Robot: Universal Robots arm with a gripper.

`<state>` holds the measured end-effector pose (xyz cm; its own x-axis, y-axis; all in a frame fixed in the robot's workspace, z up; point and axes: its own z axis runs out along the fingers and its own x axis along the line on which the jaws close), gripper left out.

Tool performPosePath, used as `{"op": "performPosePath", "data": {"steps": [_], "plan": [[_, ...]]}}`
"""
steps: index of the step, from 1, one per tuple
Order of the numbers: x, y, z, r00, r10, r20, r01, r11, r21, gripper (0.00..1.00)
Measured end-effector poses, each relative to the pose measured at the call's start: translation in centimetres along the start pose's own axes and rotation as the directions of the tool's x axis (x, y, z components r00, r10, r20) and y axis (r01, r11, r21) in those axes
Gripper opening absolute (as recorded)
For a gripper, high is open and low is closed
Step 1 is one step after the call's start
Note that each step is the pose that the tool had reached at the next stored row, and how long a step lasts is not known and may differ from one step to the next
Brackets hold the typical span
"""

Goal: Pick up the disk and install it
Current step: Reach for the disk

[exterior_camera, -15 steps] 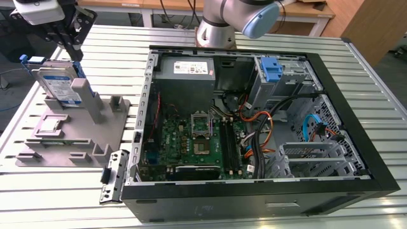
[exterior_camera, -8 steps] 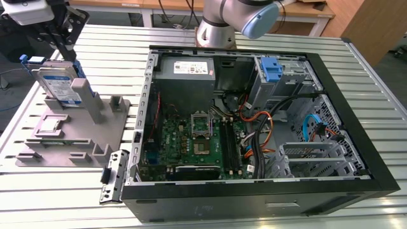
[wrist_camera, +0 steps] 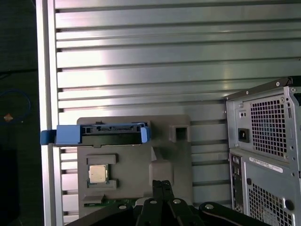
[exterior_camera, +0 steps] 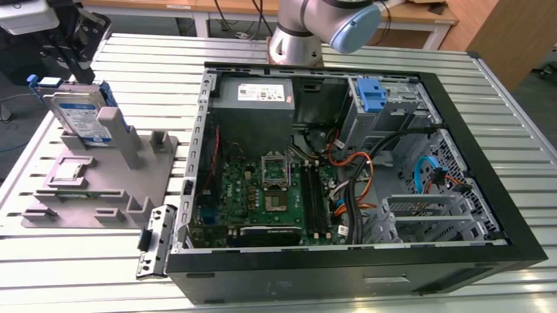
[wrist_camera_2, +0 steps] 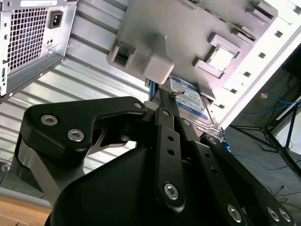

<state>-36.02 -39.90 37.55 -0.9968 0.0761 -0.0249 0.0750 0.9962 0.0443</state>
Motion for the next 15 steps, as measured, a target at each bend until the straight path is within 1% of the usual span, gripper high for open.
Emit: {"op": "performPosePath", "data": {"steps": [9, 15], "plan": [[0.07, 0.00, 0.02, 1.0000, 0.000, 0.0000, 0.000, 1.0000, -0.0001, 0.11], [0.09, -0.03, 0.54, 1.0000, 0.000, -0.0052, 0.000, 1.0000, 0.0008, 0.11]]}}
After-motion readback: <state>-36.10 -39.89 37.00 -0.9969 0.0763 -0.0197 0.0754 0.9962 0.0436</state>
